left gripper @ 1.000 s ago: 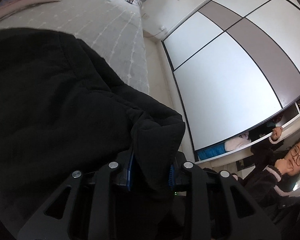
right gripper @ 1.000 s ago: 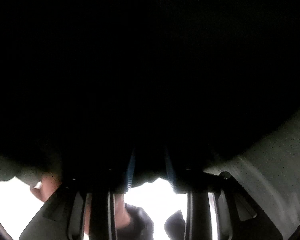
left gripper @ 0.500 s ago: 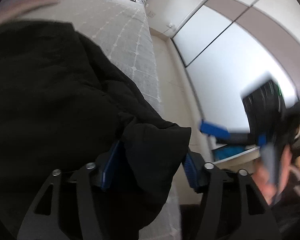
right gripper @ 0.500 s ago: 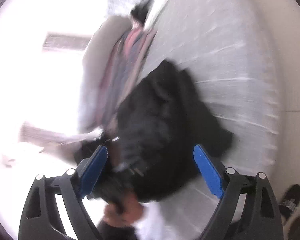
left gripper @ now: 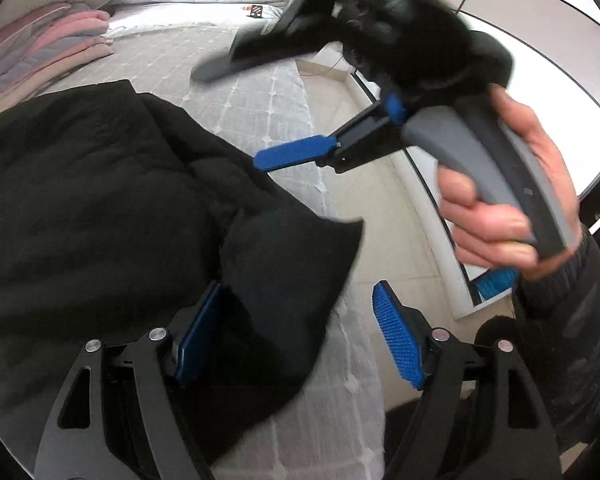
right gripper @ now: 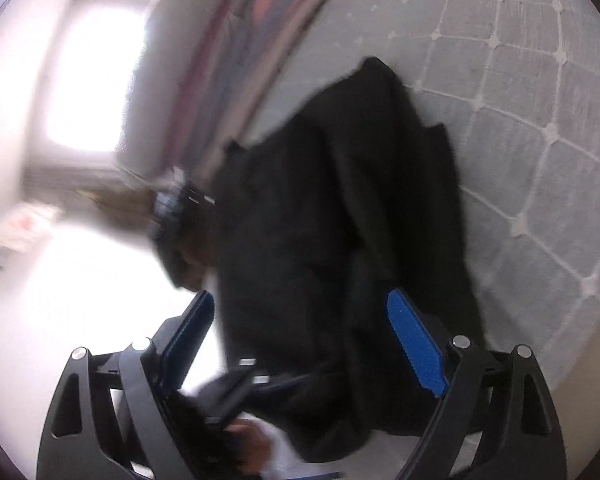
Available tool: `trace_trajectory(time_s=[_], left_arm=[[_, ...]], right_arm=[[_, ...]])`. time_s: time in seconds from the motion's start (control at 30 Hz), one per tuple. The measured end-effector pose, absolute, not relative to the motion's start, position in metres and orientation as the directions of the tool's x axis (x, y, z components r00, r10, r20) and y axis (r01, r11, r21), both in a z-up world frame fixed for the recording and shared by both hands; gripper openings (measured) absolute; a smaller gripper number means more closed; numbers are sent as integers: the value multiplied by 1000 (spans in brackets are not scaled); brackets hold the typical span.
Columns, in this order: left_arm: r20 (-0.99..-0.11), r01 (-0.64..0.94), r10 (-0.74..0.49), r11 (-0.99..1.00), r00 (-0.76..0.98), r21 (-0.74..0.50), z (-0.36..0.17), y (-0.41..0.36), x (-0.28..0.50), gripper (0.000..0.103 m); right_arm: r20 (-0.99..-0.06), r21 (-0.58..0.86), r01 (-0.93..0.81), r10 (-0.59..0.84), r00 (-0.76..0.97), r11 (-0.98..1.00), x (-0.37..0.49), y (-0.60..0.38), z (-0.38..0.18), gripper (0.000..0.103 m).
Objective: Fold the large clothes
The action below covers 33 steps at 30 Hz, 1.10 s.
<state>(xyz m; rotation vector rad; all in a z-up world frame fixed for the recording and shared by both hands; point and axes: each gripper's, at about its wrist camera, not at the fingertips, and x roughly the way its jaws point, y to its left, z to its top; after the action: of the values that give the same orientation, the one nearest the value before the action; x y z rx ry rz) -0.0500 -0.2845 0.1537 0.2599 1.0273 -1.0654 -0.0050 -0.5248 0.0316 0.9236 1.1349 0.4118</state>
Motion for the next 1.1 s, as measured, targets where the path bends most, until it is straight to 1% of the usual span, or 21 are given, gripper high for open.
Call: trace_trajectory(time_s=[0.03, 0.07, 0.13, 0.2, 0.23, 0.33, 0.37, 0.4, 0.43, 0.47, 0.57, 0.63, 0.73, 0.83, 0.93, 1.03, 1.07, 1.1], left_arm=[[-797, 816, -597, 504, 93, -282, 157, -281, -55, 72], [-796, 812, -600, 505, 86, -293, 159, -277, -61, 72], [-782, 802, -620, 501, 70, -325, 164, -267, -69, 72], [-760, 782, -649, 491, 35, -383, 170, -253, -75, 72], [-750, 770, -661, 488, 20, -410, 173, -245, -77, 72], [-730, 754, -683, 496, 32, -431, 188, -223, -80, 72], [-722, 748, -690, 504, 48, -431, 194, -215, -82, 72], [-710, 740, -700, 517, 75, -431, 202, -205, -80, 72], [-697, 732, -711, 523, 93, -436, 208, -195, -79, 72], [-681, 722, -723, 530, 111, -445, 213, -189, -73, 72], [-642, 676, -742, 575, 194, -461, 224, -164, -54, 72], [-614, 627, -752, 603, 240, -493, 223, -148, -31, 73], [-574, 561, -774, 610, 269, -560, 221, -129, -12, 73], [-569, 538, -774, 616, 278, -576, 219, -127, -5, 73], [-579, 533, -772, 617, 264, -580, 207, -137, -5, 73], [-611, 560, -749, 631, 258, -537, 200, -149, -9, 73], [-625, 564, -740, 635, 248, -527, 196, -153, -9, 73], [-634, 566, -735, 638, 242, -523, 193, -155, -8, 73]], right_arm=[[-597, 795, 158, 711, 372, 585, -12, -524, 26, 85], [-585, 806, 152, 730, 353, 573, -3, -520, 20, 85], [-516, 855, 116, 801, 303, 506, -4, -510, 9, 86], [-548, 834, 122, 784, 293, 537, 3, -507, -1, 86], [-532, 845, 117, 798, 284, 522, 11, -504, -9, 86], [-499, 864, 81, 821, 277, 497, 23, -497, -15, 84], [-502, 861, 66, 820, 275, 504, 22, -493, -17, 71], [-557, 824, 68, 781, 283, 563, 21, -492, -14, 54], [-550, 826, 58, 782, 293, 560, 16, -495, -11, 39], [-542, 830, 45, 783, 304, 557, 8, -499, -6, 36], [-562, 807, 22, 758, 332, 590, -1, -496, 4, 32], [-570, 788, -24, 743, 351, 616, -5, -490, 20, 30], [-594, 727, -123, 708, 382, 676, -12, -480, 59, 30], [-622, 674, -166, 674, 399, 720, -13, -483, 80, 29], [-636, 675, -113, 653, 411, 729, -4, -510, 64, 29], [-630, 737, 23, 674, 385, 676, 5, -546, 6, 29], [-609, 771, 60, 706, 362, 634, 5, -555, -21, 29], [-570, 807, 74, 738, 361, 586, 4, -563, -35, 31]])
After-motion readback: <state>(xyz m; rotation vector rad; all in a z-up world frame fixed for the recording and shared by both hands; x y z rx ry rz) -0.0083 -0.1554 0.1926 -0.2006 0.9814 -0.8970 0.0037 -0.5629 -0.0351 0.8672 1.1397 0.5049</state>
